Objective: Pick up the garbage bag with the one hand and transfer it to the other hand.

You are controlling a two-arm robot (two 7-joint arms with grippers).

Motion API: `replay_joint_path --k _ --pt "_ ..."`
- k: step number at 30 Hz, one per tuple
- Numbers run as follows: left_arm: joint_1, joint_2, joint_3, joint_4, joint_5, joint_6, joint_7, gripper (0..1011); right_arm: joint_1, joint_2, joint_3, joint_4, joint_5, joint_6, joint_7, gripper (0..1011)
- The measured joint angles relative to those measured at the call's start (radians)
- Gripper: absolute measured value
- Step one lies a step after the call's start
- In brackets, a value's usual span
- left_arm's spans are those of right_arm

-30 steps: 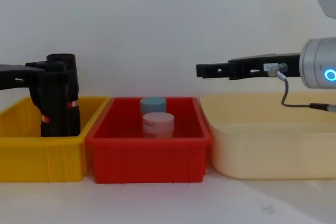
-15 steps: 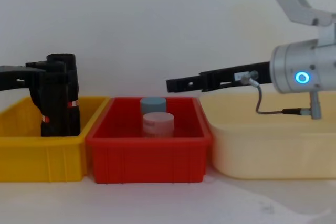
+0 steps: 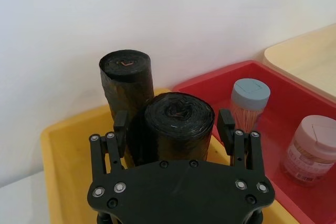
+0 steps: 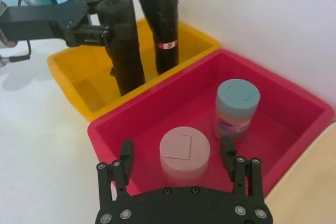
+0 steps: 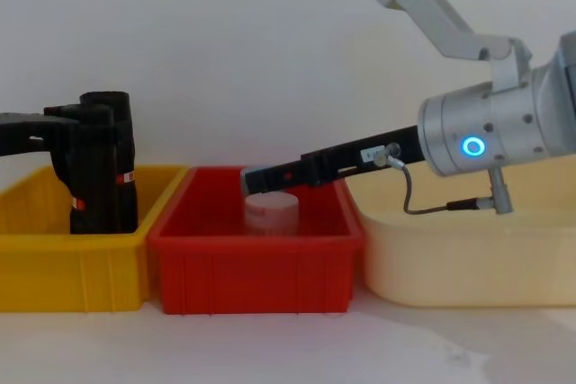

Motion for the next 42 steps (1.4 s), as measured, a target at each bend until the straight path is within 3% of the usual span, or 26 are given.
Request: replay_joint_path --k 16,42 --pt "-0.001 0.000 0.000 0.002 0.000 0.000 0.000 1000 0.064 -0.010 -0.060 0.070 -0.052 -0.009 0.010 1004" --pt "-0.001 0.000 0.000 0.002 0.000 0.000 0.000 1000 0.099 -0.043 -0.076 0.151 -0.081 -0.015 0.031 1004"
